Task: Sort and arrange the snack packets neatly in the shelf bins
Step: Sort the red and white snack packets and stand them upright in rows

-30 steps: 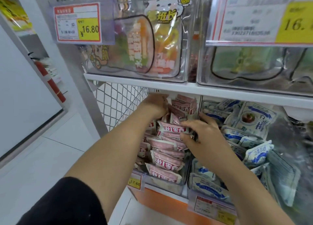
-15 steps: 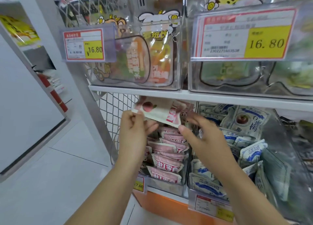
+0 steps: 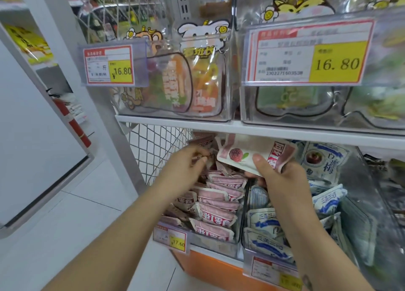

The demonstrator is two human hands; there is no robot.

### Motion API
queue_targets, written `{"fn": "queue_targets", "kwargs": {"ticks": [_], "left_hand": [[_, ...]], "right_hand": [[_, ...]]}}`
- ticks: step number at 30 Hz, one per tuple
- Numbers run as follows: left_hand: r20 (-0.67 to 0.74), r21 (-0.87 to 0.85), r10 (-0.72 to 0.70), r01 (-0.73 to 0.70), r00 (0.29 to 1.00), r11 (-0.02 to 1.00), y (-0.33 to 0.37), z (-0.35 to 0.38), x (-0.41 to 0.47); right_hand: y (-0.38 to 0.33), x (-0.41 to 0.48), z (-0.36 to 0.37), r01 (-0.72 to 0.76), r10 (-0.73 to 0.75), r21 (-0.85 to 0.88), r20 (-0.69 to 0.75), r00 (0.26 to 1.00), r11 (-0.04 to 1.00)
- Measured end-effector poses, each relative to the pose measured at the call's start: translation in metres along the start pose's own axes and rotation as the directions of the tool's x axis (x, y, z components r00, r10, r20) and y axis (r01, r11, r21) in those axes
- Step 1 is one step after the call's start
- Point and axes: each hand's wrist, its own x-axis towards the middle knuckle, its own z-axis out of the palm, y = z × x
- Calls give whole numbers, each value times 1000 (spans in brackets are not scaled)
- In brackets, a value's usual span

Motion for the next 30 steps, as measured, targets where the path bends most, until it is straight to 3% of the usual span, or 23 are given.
{"fn": "queue_targets", "kwargs": {"ticks": [3,5,9,13,17,22,30], "left_hand": [[103,348,38,-72,994,935,-17,1,15],[177,449,30,-108,984,887,-23,4,14],[265,508,31,-166,964,845,-32,3,-2],[362,460,0,-178,932,870,-36,-2,-21],[391,393,-96,-72,915,917,-30,-12,-18],[234,360,-136,44,963,932,-29,-13,20],[137,514,-297,189,945,837,-32,7,50]], "right_hand": [[3,3,-1,-23,23,17,-25,999,1000],[1,3,-1,-33,33,4,-20,999,999],[-4,1,1,-23,23,12,-5,1000,1000],[-8,-4,1,39,-39,-33,-22,999,999],[-9,-7,1,157,-161,-133,-20,987,979],[-10,-8,5,294,-285,-171,77,955,940],[-2,0,-6,273,-176,-335,294,939,902]]}}
